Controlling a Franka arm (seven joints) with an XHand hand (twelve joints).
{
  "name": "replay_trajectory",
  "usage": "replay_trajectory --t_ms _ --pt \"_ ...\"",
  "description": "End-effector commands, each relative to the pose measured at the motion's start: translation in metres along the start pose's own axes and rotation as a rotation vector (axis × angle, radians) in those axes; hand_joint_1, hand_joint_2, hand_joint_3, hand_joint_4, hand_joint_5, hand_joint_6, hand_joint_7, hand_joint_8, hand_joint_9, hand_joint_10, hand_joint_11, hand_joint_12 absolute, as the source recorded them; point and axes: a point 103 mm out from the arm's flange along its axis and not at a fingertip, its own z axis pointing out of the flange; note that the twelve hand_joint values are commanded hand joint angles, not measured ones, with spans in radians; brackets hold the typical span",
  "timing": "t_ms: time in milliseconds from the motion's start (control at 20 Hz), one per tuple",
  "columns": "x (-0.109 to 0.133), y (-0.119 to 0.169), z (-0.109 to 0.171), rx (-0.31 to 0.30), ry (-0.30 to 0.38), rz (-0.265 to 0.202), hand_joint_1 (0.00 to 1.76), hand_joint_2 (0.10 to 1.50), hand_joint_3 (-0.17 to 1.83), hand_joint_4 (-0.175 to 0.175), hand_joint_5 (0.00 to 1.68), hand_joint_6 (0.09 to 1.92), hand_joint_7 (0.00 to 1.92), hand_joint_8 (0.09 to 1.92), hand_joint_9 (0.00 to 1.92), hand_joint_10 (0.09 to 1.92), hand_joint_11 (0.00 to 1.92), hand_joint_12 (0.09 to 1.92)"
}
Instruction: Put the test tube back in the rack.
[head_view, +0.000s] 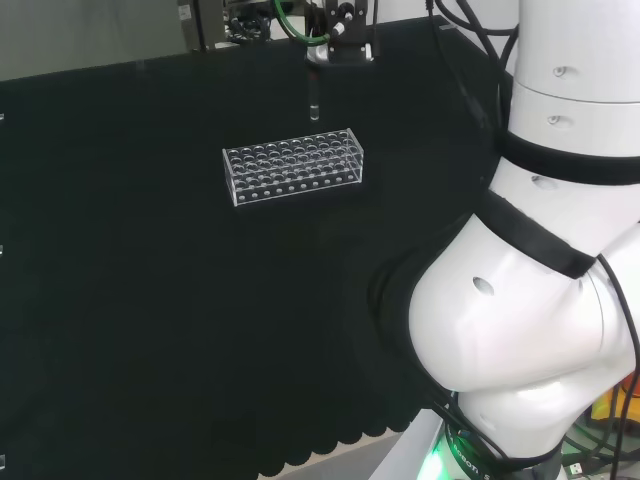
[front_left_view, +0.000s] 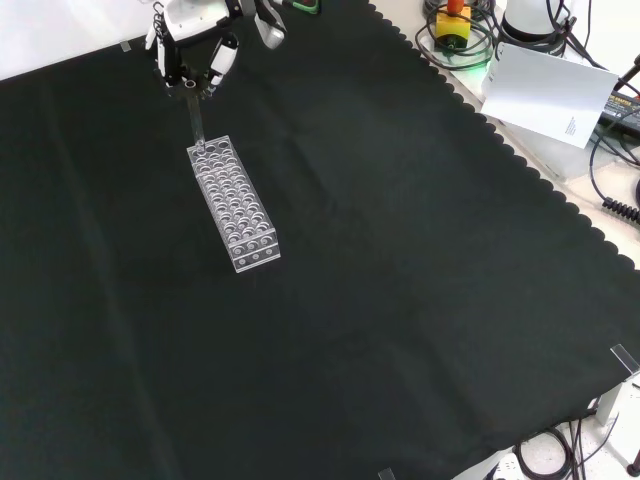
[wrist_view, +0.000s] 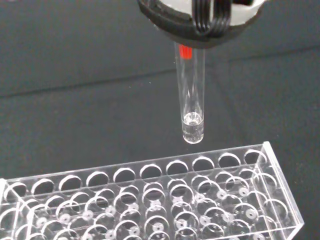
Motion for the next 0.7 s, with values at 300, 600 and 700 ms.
replay_trajectory --t_ms 300,600,700 --pt "-0.0125 0.0019 0.0181 0.038 -0.030 0.025 1.42 0.98 0.00 -0.175 1.27 0.29 1.31 0.84 1.26 0.38 0.69 1.25" --pt "-0.0110 0.0071 0.0198 0.056 0.022 0.045 1.42 0.98 0.00 -0.175 1.27 0.29 1.31 0.84 1.26 0.38 0.69 1.25" --pt "-0.0093 0.0108 0.0192 0.058 0.028 0.042 1.42 0.98 0.00 -0.175 1.27 0.28 1.31 0.85 1.26 0.38 0.69 1.25"
